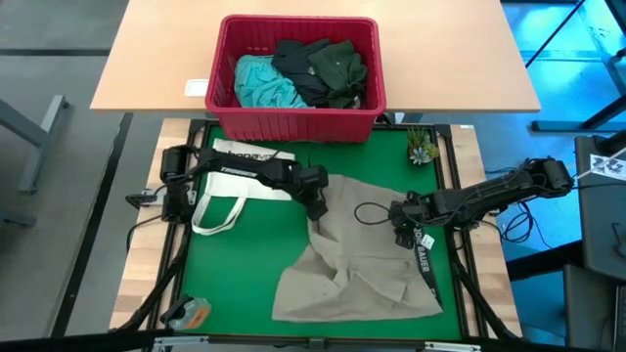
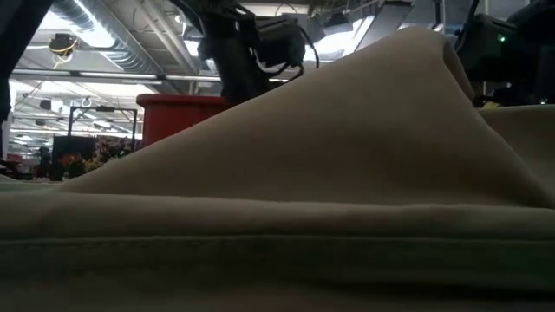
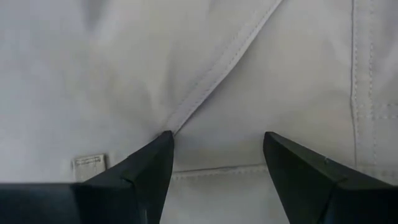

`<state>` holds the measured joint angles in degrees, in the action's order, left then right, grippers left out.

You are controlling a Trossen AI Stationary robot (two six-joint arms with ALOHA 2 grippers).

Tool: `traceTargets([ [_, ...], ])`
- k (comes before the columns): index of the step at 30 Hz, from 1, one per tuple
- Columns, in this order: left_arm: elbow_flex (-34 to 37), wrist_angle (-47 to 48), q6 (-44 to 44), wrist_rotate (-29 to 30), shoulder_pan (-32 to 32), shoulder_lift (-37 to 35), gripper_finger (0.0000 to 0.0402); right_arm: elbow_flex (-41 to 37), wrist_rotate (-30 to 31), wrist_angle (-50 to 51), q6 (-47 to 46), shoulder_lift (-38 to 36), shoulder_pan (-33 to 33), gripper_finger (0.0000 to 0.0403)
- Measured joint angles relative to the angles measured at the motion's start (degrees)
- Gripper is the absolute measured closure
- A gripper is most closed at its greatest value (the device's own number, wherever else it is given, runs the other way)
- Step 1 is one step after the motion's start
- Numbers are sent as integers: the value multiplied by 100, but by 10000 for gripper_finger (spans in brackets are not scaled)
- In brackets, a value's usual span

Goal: Fold Laundry from Bin
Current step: Fold the light brown shorts

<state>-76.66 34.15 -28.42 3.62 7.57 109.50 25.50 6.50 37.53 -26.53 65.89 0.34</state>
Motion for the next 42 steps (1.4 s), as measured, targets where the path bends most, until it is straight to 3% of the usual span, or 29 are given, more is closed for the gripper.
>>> traceTargets([
  [17,-5,2735,-628,115,-223,-92,401,-2,11,291,-643,0,0,152],
  [28,-7,3467,-1199,-726,-871,-92,399,-7,3,281,-644,2,0,152],
  [42,-7,3463,-1196,-743,-939,-92,274,-11,-3,263,-644,4,0,152],
])
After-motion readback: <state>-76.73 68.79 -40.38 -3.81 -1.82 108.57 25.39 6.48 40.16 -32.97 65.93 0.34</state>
